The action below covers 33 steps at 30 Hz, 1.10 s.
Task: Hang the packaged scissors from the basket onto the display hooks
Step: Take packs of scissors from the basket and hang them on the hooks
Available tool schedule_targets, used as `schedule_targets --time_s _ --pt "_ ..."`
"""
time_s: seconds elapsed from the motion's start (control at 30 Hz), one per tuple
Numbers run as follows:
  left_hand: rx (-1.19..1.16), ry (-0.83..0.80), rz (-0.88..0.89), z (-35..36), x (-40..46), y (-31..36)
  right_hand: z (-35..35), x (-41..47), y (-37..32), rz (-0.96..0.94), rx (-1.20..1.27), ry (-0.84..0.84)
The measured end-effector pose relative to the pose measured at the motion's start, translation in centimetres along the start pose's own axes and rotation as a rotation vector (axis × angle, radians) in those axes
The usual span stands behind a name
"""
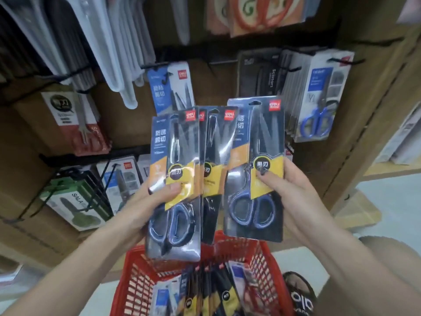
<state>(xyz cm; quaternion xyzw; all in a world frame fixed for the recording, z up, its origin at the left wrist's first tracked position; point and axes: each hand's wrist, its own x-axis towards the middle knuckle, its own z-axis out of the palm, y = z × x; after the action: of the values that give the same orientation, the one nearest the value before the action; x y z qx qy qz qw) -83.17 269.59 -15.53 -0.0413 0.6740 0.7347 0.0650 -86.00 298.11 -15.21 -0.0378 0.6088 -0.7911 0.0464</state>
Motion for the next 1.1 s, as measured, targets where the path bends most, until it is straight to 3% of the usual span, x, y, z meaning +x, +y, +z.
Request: schedule_targets --time_s 0.43,0.7,0.83,1.1 --pt "-0.052 0.231 0.207 -3.5 0.3 -0.5 0.6 3.6 -0.1 -0.182 -0.052 -0.137" --pt "-0.06 0.249 0.228 -3.4 0.4 -0.7 2.1 6.6 -0.3 -0.219 -0.055 -0.201" --pt "-0.076 0.253 0.234 -3.2 0.7 -0.7 2.6 8.7 -0.4 -0.215 -0.097 -0.155" --pt "-0.055 0.293 0.167 -2.6 1.4 -1.3 3.6 16.5 1.1 -0.179 -0.259 0.127"
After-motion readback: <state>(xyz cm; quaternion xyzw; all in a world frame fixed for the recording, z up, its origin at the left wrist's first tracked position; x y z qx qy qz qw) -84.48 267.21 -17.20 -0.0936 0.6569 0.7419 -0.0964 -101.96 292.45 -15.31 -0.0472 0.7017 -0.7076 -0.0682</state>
